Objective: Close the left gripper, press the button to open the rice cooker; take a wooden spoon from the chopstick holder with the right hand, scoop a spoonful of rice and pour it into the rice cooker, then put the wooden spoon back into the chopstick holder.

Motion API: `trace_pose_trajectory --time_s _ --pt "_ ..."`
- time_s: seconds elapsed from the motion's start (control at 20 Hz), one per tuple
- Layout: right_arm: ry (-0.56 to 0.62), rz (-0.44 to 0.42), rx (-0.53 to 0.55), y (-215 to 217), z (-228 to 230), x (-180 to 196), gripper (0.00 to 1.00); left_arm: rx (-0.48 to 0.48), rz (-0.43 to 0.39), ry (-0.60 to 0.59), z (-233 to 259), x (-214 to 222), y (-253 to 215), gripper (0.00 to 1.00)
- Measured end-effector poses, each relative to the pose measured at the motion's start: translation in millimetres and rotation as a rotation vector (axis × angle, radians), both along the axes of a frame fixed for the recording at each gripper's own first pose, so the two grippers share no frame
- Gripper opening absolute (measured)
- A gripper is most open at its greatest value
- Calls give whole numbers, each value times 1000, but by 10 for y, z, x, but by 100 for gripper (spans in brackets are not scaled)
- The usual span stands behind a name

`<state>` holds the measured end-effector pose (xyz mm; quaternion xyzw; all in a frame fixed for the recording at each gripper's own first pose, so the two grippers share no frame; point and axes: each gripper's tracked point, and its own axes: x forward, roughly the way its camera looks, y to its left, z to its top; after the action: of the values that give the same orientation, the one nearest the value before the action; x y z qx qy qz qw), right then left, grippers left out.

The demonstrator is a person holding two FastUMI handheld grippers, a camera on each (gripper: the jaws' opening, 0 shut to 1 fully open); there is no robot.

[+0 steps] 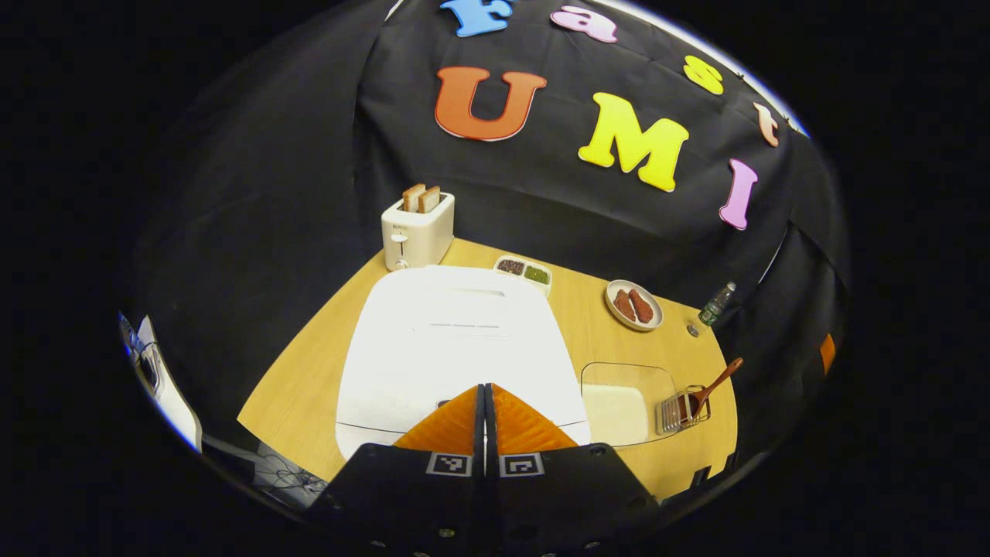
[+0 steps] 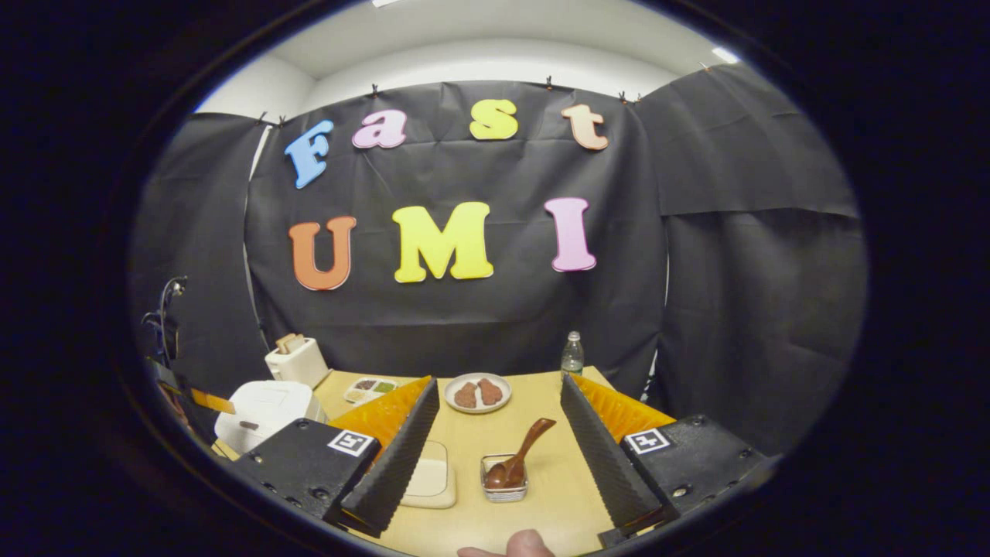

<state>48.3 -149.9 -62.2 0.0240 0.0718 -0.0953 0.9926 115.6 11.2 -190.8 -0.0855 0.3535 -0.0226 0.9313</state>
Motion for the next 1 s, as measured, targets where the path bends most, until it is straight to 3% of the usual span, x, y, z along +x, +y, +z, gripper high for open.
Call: trace_pose_trajectory --time_s 0.3,0.7,0.85,1.0 --pt "58 -1 5 -83 -155 94 100 1 10 42 -222 111 45 0" --pt "58 61 -3 216 -166 208 99 -71 56 145 -376 -19 27 0" --pt "58 73 2 272 -170 175 100 -118 67 112 -322 21 39 0" --pt "45 63 -5 239 -104 131 100 -146 96 -1 -12 117 43 0"
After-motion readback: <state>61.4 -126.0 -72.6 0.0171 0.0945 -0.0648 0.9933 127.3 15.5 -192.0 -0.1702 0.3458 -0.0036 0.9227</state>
